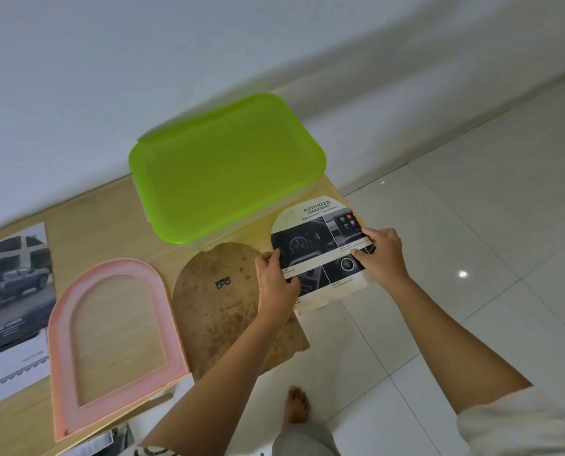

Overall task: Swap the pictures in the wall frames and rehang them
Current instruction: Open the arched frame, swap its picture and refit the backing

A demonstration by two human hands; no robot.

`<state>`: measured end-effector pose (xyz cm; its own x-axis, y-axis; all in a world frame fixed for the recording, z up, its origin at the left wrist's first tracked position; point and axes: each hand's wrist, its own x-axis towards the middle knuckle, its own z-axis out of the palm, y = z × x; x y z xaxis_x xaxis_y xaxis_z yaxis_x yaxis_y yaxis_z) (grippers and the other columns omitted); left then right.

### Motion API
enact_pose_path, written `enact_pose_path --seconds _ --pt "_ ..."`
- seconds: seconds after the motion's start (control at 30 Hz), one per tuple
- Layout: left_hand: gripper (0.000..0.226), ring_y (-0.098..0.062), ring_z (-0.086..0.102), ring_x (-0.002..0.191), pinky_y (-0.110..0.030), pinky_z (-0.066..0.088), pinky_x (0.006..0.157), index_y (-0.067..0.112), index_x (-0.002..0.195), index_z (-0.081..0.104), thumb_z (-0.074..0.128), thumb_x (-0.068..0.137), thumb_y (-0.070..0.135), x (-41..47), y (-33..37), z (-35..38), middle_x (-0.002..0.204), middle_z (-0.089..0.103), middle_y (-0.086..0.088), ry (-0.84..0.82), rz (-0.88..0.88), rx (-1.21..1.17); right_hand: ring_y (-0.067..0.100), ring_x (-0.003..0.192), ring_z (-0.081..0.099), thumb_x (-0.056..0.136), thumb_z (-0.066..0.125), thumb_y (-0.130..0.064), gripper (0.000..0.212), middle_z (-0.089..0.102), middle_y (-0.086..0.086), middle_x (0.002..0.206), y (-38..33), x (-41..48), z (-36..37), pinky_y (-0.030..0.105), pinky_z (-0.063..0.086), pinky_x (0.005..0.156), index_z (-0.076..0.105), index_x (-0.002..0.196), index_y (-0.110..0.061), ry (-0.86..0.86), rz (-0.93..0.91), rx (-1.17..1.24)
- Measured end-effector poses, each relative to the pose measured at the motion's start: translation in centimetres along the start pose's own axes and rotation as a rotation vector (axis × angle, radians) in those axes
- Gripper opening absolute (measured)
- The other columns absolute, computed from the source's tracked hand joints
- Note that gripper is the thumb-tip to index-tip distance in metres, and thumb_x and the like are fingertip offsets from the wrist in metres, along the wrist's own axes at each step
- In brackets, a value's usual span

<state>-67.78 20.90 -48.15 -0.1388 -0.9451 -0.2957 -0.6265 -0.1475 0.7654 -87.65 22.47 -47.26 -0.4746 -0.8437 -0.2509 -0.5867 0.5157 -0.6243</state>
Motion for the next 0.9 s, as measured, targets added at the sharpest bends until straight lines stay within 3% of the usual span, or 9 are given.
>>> enact_pose_path --seconds 0.1,0.2,0.37,0.53,0.7,0.9 --pt "0.063 -0.017 0.032 0.124 -0.015 0.029 0.098 0.007 0.140 0.030 0.058 0.084 0.006 -0.2 0.2 0.1 0.131 0.029 -0.006 -0.001 0.031 0.046 0.026 0.119 0.036 0.084 0.064 -0.013 0.047 0.040 0.013 0.122 -0.2 -0.2 -0.3 0.029 0.039 0.093 0.050 0.129 -0.011 -0.004 -0.001 -0.043" --pt "0.059 -0.016 0.029 0.128 -0.016 0.026 0.100 0.009 0.142 0.028 0.052 0.089 0.012 -0.6 0.2 -0.6 0.135 0.029 -0.004 0.035 0.075 0.054 0.026 0.121 0.037 0.086 0.061 -0.013 0.043 0.041 0.012 0.124 -0.8 -0.8 -0.2 0.030 0.040 0.094 0.050 0.128 -0.007 0.017 -0.019 -0.071" --pt "0.051 -0.018 0.033 0.128 -0.031 0.031 0.108 0.010 0.140 0.031 0.046 0.092 0.018 -1.8 -1.9 -4.9 0.139 0.034 -0.003 0.033 0.193 0.125 0.024 0.128 0.036 0.092 0.052 -0.021 0.044 0.038 0.008 0.138 -4.4 -4.3 2.6 0.039 0.036 0.105 0.043 0.133 -0.009 -0.046 -0.125 -0.121" --pt "0.044 -0.023 0.041 0.126 -0.031 0.032 0.104 0.008 0.135 0.043 0.048 0.093 0.020 -2.7 -7.8 -12.9 0.134 0.046 -0.007 0.130 0.241 0.259 0.020 0.137 0.026 0.096 0.043 -0.033 0.049 0.032 0.003 0.147 -11.8 -9.6 10.2 0.034 0.027 0.110 0.034 0.141 -0.015 -0.284 -0.357 -0.265" --pt "0.039 -0.022 0.043 0.124 -0.034 0.034 0.104 0.008 0.132 0.047 0.045 0.095 0.022 -3.7 -16.0 -23.2 0.133 0.051 -0.007 0.284 0.125 0.300 0.018 0.126 0.041 0.093 0.048 -0.026 0.045 0.044 0.002 0.136 -21.4 -13.7 19.1 0.027 0.033 0.103 0.042 0.135 -0.013 -0.373 -0.594 -0.257" --pt "0.036 -0.022 0.051 0.116 -0.032 0.042 0.097 0.007 0.126 0.051 0.048 0.095 0.024 -4.4 -26.9 -34.9 0.125 0.056 -0.008 0.415 0.039 0.364 0.014 0.129 0.038 0.094 0.048 -0.025 0.047 0.036 -0.001 0.144 -32.9 -15.1 28.6 0.024 0.032 0.104 0.036 0.139 -0.018 -0.469 -0.727 -0.242"
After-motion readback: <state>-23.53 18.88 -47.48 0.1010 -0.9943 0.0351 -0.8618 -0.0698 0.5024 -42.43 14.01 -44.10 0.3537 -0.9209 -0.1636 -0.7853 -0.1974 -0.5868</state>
